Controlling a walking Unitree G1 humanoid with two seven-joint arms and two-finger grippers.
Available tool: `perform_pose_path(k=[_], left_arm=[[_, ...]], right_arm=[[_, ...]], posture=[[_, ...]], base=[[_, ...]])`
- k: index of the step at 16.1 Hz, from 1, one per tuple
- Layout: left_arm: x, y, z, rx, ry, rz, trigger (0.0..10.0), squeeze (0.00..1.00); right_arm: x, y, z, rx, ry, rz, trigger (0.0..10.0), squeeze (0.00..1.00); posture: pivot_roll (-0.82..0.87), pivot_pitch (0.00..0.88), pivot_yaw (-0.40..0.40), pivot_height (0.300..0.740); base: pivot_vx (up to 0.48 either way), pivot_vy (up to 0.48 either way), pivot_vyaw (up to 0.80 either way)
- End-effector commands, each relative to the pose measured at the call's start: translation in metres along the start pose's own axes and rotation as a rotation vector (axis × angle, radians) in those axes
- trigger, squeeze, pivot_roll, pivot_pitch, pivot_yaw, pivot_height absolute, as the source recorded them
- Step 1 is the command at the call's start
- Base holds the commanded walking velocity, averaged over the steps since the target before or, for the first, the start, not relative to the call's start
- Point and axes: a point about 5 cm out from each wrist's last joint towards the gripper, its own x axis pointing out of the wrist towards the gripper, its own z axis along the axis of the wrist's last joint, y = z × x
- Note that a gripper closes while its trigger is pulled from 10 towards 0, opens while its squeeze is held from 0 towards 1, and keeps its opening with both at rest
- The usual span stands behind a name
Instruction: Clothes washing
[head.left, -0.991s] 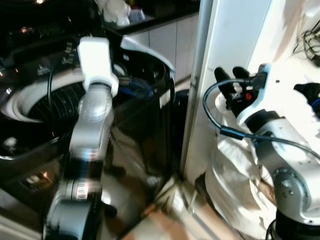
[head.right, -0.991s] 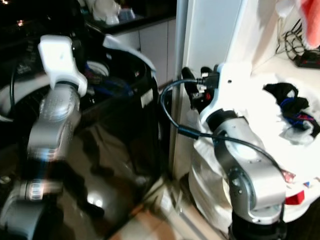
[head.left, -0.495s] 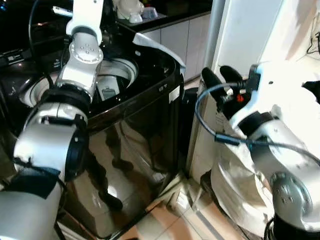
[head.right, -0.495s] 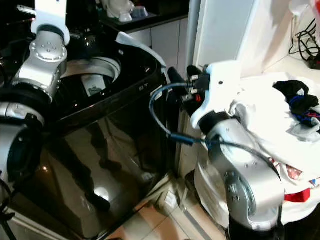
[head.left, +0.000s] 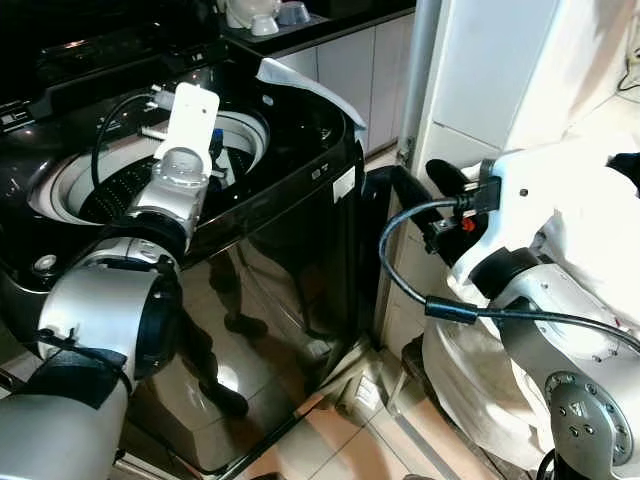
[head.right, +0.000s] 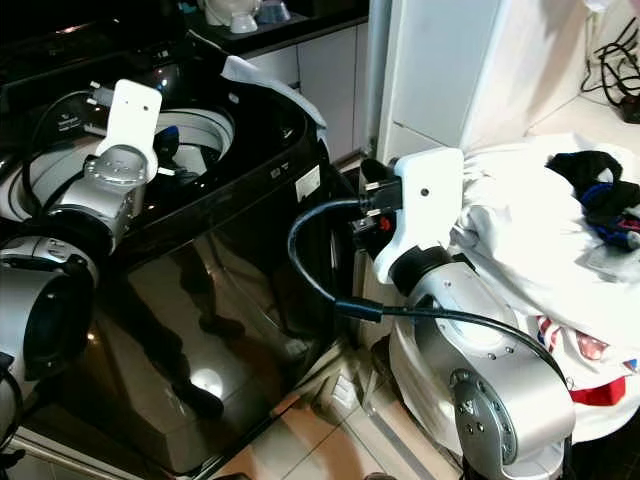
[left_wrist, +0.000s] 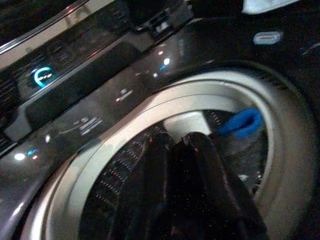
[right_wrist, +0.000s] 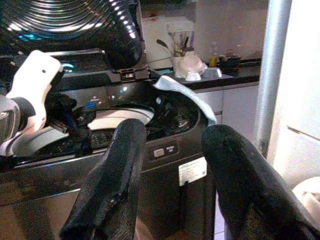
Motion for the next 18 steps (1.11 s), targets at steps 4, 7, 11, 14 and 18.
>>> perform_pose_path(k=[4, 7, 11, 14, 18], left_arm=[[0.002, 0.012, 0.011, -0.063, 0.021, -0.030, 10.0, 1.00], [0.002, 0.009, 0.003, -0.108, 0.078, -0.091, 10.0, 1.00], [0.001, 0.011, -0.006, -0.168, 0.145, -0.078, 10.0, 0.91], [0.002, 0.014, 0.000, -0.299, 0.128, -0.069, 10.0, 0.00], [0.002, 0.020, -0.005, -0.353, 0.169, -0.042, 10.0, 0.00]], right_arm=[[0.001, 0.004, 0.002, -0.003, 0.014, 0.033, 10.0, 0.00], [0.004, 0.004, 0.000, -0.001, 0.035, 0.039, 10.0, 0.00], [0.007, 0.002, -0.002, 0.001, 0.051, 0.034, 10.0, 0.00], [0.013, 0.000, -0.002, -0.005, 0.051, 0.014, 10.0, 0.00], [0.021, -0.010, -0.004, -0.013, 0.072, -0.055, 10.0, 0.00]], posture=[[-0.20, 0.000, 0.109, 0.740], [-0.20, 0.000, 0.110, 0.740], [-0.19, 0.000, 0.105, 0.740], [-0.18, 0.000, 0.105, 0.740], [-0.17, 0.000, 0.102, 0.740]], base=[[0.000, 0.000, 0.00], [0.000, 0.000, 0.00], [0.000, 0.000, 0.00], [0.000, 0.000, 0.00], [0.000, 0.000, 0.00]])
